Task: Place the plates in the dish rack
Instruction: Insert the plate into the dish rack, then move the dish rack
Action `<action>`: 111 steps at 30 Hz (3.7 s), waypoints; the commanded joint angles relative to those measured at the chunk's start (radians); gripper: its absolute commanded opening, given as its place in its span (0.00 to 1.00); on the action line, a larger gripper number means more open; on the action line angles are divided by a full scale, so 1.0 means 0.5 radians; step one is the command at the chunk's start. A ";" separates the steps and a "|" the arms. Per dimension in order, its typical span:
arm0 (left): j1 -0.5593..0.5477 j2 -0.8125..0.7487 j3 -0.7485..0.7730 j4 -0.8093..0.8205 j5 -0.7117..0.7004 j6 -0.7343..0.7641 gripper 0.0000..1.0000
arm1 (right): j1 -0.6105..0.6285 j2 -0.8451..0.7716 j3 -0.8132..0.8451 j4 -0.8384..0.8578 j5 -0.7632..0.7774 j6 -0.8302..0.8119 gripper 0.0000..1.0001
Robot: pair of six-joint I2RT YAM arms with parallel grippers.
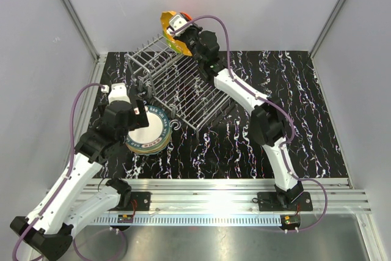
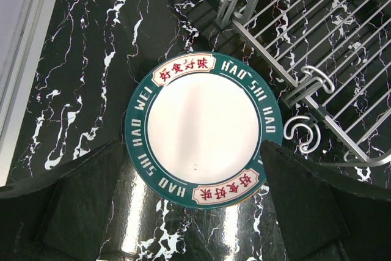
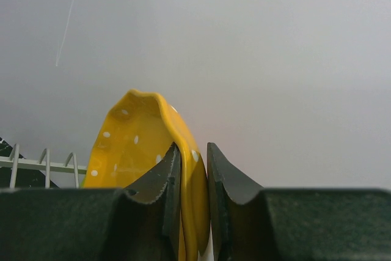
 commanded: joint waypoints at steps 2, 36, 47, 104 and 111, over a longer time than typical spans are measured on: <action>-0.015 0.009 0.012 0.076 -0.064 0.022 0.99 | 0.029 -0.035 0.209 0.538 0.078 0.028 0.00; -0.036 0.006 0.009 0.072 -0.079 0.019 0.99 | 0.050 0.100 0.145 0.707 0.127 0.046 0.34; -0.042 0.009 0.003 0.076 -0.079 0.022 0.99 | 0.056 0.125 0.243 0.526 0.081 0.089 0.46; 0.209 -0.132 -0.025 0.106 -0.012 0.013 0.99 | 0.109 -0.995 -1.386 -1.401 0.011 1.813 0.48; 0.252 -0.142 -0.031 0.109 -0.018 0.013 0.99 | 0.109 -0.866 -1.417 -1.407 -0.026 1.743 0.48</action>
